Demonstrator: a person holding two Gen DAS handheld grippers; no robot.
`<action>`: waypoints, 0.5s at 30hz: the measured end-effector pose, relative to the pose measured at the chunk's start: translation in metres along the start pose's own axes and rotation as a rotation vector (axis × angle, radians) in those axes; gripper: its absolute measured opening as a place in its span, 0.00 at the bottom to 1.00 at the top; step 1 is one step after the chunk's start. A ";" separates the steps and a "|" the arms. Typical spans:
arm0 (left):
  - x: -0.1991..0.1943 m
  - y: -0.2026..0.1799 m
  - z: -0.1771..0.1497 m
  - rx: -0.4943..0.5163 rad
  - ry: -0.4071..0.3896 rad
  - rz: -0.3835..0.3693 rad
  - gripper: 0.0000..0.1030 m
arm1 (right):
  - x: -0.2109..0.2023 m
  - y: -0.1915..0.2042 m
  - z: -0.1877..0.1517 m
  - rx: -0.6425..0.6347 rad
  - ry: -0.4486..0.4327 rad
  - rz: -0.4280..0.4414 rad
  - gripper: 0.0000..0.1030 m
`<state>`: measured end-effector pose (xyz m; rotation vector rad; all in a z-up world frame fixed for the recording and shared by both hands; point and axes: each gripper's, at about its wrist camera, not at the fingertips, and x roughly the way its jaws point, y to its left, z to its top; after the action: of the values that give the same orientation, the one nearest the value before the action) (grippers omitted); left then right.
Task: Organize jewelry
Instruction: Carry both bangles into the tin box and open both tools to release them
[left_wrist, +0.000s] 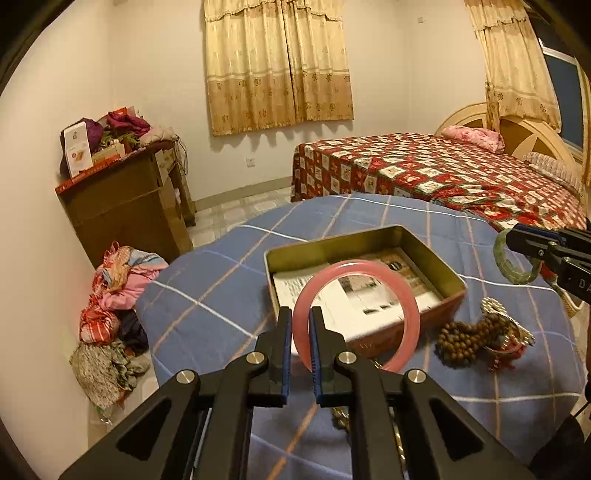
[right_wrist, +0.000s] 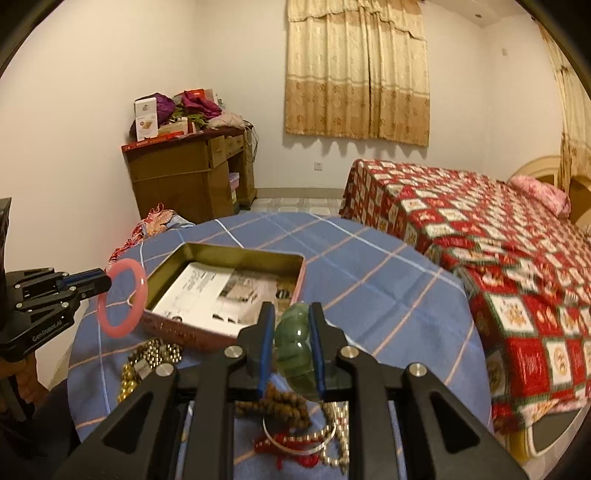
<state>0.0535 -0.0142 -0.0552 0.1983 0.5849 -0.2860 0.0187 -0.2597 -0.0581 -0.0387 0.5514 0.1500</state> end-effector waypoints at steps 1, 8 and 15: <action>0.005 0.002 0.003 0.000 0.003 0.007 0.08 | 0.002 0.002 0.003 -0.009 -0.005 0.001 0.20; 0.036 0.013 0.019 -0.008 0.033 0.043 0.08 | 0.025 0.020 0.020 -0.079 -0.017 0.011 0.20; 0.069 0.017 0.026 0.007 0.075 0.068 0.08 | 0.057 0.030 0.030 -0.115 0.001 0.030 0.20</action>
<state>0.1277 -0.0191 -0.0717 0.2365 0.6504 -0.2151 0.0782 -0.2205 -0.0625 -0.1424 0.5439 0.2109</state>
